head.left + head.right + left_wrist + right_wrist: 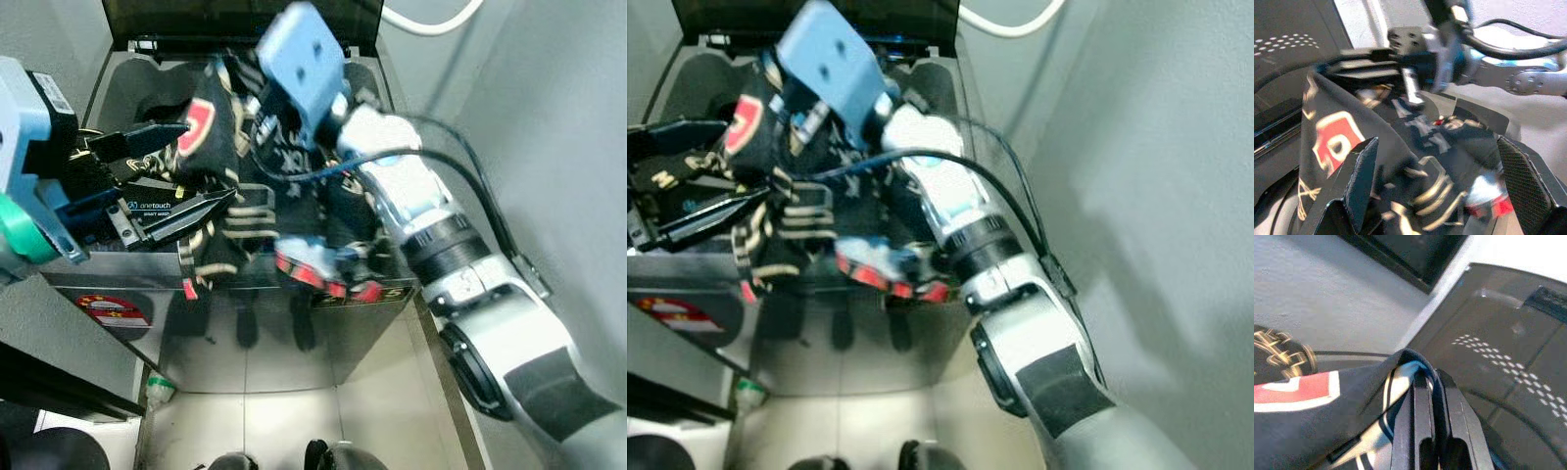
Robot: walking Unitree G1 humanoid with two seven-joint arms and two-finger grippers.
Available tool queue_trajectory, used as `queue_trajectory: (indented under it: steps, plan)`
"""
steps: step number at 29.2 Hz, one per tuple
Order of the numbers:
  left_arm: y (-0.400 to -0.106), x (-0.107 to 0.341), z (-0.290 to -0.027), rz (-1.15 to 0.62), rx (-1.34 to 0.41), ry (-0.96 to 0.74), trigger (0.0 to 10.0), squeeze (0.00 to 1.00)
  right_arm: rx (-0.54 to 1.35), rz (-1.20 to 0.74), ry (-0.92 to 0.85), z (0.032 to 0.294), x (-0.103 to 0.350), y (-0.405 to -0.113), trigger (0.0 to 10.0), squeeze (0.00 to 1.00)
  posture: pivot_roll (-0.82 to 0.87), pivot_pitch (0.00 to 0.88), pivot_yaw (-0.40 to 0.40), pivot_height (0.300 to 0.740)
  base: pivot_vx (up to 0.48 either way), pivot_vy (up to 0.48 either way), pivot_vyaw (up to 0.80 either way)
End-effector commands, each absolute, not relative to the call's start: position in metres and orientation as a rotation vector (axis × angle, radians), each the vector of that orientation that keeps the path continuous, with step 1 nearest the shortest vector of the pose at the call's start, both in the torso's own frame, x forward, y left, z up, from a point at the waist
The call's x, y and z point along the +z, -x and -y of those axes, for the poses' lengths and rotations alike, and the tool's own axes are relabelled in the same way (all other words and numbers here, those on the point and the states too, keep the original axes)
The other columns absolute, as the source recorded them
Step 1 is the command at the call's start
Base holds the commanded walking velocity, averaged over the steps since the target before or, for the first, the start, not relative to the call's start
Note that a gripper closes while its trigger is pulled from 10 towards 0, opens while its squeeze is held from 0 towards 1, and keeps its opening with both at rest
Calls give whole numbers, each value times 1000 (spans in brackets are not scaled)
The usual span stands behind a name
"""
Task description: Clothes washing
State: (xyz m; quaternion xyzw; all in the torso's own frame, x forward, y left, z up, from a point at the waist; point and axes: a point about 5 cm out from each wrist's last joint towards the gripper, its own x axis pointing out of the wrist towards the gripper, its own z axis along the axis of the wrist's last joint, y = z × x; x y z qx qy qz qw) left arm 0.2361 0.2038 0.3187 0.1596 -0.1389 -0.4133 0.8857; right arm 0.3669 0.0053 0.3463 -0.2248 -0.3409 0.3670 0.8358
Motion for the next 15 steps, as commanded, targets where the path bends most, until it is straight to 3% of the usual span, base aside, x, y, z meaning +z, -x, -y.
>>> queue_trajectory:
  steps: [1,3,8,15]
  plan:
    - [-235,319,-201,300,-871,-339,10000,0,719,773,456,-11,362,-366,10000,0,177,77,6,740,0,0,0]
    - [-234,319,-200,303,-874,-337,10000,0,595,802,390,-22,389,-365,10000,0,181,75,1,740,0,0,0]
    - [-233,318,-199,307,-874,-335,10000,0,509,773,390,-26,395,-368,10000,0,188,64,-13,740,0,0,0]
    - [-233,316,-198,308,-869,-328,10000,0,481,592,630,-30,340,-384,10000,0,181,64,-13,740,0,0,0]
